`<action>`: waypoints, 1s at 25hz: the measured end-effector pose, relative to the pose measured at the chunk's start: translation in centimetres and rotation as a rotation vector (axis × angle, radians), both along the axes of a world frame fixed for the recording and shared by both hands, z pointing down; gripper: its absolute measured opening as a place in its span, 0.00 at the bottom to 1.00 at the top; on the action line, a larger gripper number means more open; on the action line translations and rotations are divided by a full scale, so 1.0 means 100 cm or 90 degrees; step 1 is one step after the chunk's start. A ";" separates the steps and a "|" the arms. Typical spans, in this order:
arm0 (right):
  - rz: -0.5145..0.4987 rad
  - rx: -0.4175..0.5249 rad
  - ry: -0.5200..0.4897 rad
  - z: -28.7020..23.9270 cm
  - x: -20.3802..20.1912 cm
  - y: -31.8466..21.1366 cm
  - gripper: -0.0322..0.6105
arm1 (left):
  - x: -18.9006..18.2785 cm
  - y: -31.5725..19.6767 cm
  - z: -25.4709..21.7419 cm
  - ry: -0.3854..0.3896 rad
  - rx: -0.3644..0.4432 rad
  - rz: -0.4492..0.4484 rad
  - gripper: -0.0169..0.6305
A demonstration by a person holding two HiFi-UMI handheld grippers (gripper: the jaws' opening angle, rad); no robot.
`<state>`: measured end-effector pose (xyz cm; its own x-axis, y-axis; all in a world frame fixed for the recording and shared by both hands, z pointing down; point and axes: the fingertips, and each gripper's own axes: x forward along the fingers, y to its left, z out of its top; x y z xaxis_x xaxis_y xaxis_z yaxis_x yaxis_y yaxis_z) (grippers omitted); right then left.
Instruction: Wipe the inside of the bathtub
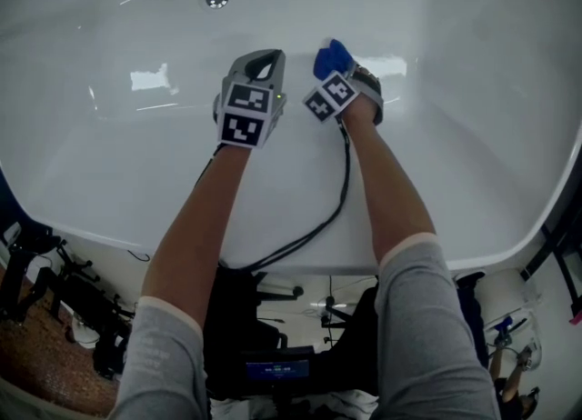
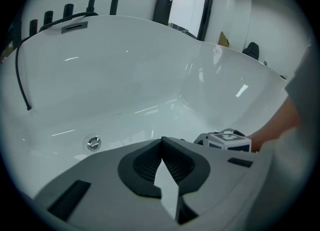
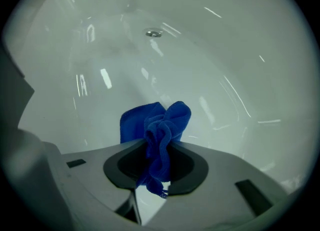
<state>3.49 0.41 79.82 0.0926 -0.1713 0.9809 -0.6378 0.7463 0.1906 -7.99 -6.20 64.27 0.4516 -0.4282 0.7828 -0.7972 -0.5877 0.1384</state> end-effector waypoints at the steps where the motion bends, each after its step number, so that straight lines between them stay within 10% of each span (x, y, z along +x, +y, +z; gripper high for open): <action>1: 0.021 0.011 0.000 -0.009 0.008 -0.001 0.22 | 0.003 0.000 -0.003 0.002 0.001 0.002 0.03; 8: 0.108 0.070 0.101 -0.059 0.131 -0.005 0.22 | 0.059 0.011 -0.019 0.030 0.002 0.037 0.03; 13: 0.053 0.039 0.167 -0.038 0.182 -0.012 0.22 | 0.084 0.006 -0.018 0.035 0.012 0.054 0.03; 17: 0.033 -0.043 0.171 0.004 0.171 0.003 0.22 | 0.078 -0.001 -0.008 0.027 0.017 0.056 0.03; 25: 0.022 -0.013 0.089 0.015 0.081 0.001 0.22 | 0.026 -0.008 0.006 0.000 0.011 0.002 0.03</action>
<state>11.58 0.55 81.33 0.2340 -0.1454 0.9613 -0.6312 0.7293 0.2640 -5.44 -6.99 64.88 0.4532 -0.4403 0.7751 -0.7949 -0.5930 0.1279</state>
